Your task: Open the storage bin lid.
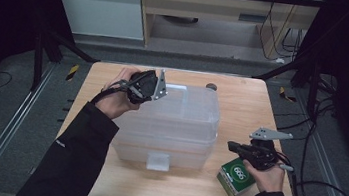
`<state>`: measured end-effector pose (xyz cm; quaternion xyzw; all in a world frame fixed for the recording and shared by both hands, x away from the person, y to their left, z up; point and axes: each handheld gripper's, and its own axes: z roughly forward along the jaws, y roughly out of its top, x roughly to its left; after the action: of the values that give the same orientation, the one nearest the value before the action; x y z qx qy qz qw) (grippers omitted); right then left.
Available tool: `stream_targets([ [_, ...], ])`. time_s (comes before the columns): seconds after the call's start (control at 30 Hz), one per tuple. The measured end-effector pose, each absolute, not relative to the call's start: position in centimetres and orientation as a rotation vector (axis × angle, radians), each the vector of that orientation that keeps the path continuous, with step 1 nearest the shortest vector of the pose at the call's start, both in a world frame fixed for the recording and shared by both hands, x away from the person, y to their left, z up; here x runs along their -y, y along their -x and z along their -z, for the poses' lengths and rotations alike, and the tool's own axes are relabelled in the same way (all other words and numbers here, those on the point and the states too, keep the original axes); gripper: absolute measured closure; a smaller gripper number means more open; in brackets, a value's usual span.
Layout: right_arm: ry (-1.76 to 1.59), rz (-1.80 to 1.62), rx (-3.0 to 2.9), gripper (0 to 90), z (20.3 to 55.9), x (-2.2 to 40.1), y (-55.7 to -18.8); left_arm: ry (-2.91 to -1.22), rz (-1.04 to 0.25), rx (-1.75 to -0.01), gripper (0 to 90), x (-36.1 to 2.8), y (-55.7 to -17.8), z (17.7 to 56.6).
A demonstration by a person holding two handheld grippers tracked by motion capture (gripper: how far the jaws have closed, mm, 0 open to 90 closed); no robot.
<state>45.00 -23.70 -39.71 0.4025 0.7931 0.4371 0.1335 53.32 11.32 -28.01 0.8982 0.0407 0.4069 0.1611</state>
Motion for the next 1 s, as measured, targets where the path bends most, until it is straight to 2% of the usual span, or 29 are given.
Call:
stream_targets([
  [1.0, -1.097, -1.456, -2.261, 90.0, 39.5, 21.4, -45.2, -2.518, -1.157, -0.199, 68.5, -11.4, -55.2, 27.6],
])
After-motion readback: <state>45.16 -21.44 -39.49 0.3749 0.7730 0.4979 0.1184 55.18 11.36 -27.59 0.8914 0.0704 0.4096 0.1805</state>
